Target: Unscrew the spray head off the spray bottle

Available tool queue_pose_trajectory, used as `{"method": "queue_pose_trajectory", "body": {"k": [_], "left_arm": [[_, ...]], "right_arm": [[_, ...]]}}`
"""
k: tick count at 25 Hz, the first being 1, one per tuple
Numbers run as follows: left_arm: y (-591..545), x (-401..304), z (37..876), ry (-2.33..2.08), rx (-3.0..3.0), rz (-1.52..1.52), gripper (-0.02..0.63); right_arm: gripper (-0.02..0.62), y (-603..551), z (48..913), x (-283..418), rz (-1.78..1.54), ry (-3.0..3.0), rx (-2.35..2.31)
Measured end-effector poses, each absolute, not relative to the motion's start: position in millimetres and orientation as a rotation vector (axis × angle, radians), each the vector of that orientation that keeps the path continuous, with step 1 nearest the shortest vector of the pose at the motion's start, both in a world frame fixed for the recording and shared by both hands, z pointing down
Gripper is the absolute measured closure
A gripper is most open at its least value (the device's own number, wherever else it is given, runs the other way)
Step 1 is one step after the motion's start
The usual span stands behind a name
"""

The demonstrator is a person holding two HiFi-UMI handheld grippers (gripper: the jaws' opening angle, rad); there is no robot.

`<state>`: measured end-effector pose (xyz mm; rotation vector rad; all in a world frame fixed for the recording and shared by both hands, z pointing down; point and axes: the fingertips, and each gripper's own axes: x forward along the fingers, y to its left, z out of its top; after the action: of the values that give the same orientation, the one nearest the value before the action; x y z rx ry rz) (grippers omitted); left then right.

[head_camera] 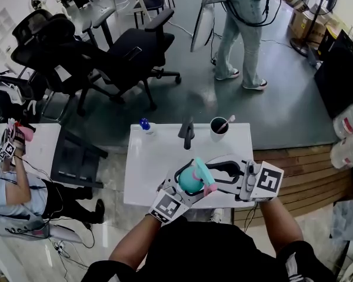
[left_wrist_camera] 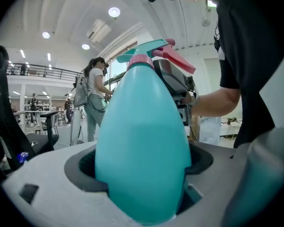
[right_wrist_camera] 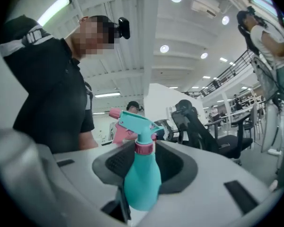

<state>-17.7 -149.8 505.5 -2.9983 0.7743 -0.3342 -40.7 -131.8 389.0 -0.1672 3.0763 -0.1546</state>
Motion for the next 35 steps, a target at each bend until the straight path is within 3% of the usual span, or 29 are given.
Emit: {"method": "queue_pose_trajectory", "body": {"k": [5,11,21,35], "left_arm": [[-183.5,-50.4,518.4,1.116,-3.0,-0.371,0.138],[-205.1,-78.0,535.5,1.357,-2.915,-0.494,0.138],[-209.2,-68.0,543.5,1.379,-2.859,-0.556,0.138],[-205.8,-65.4,532.0,1.345,-2.833,-0.52,0.138]], "right_arm": [[0.464,-172.4,400.1,-10.4,-0.326,2.888,-0.56],[0.491,-148.7,382.1,-13.0,-0.335,2.824,-0.518],[0.482,-128.3,387.7,-61.4,-0.352,2.912,-0.489],[0.458,-161.3,408.2,-48.2,-0.431,2.913,-0.731]]}}
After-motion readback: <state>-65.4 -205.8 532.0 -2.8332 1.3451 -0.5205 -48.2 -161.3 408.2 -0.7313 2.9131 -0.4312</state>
